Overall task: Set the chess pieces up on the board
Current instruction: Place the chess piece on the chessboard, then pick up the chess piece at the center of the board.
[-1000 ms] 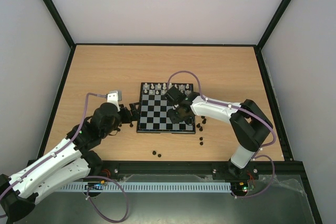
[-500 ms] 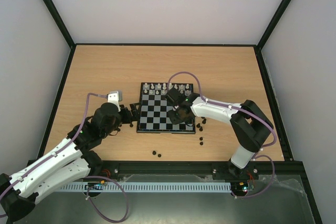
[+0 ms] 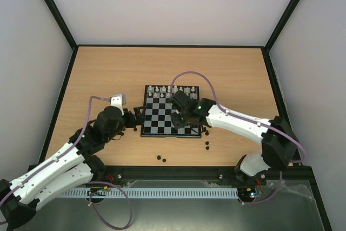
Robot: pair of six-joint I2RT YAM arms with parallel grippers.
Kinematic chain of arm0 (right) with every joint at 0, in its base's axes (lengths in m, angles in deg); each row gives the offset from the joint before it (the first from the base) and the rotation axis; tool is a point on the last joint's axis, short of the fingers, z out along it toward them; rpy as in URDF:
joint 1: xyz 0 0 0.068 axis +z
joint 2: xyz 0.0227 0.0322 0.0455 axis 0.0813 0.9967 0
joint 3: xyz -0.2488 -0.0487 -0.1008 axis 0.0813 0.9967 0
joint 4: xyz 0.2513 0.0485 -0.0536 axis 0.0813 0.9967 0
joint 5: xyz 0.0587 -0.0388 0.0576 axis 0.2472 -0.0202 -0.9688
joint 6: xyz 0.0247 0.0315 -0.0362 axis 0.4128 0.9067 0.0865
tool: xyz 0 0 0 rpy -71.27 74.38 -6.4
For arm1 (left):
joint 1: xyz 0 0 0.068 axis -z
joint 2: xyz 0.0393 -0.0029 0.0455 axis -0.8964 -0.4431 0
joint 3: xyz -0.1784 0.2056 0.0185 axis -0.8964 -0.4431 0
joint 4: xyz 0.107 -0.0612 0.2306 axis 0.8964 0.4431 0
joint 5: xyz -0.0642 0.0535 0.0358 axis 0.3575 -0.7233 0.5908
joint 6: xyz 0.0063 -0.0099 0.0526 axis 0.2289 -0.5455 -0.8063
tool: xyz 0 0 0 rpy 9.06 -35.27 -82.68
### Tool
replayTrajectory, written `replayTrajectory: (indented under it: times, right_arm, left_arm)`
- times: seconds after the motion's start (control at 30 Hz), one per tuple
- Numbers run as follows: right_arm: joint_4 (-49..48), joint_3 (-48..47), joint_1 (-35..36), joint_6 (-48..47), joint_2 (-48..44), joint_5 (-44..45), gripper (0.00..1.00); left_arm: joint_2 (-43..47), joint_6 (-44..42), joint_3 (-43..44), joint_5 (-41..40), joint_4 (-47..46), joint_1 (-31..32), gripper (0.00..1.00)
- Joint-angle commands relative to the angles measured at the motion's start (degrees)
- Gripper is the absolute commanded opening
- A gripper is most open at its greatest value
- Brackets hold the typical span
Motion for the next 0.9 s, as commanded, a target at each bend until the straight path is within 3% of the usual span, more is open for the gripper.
replayTrajectory:
  times: [0.0, 0.33, 0.6, 0.87]
  right_arm:
    - [2.92, 0.38, 3.98, 1.47, -5.01, -2.07, 0.35]
    - [-2.13, 9.87, 19.00, 5.01, -11.00, -0.87, 0.35]
    - [-2.86, 8.79, 27.51, 6.28, -1.56, 3.08, 0.36]
    - [-6.22, 6.99, 28.94, 6.90, 4.39, 1.46, 0.36]
  left_arm:
    - [1.10, 0.43, 0.98, -1.21, 1.16, -0.25, 0.99]
    - [4.42, 1.08, 1.27, -2.27, 4.00, -0.24, 1.00]
    - [5.18, 1.51, 0.98, -1.83, 4.94, -0.27, 0.99]
    - [8.30, 1.70, 0.74, -2.15, 7.16, -0.24, 1.00]
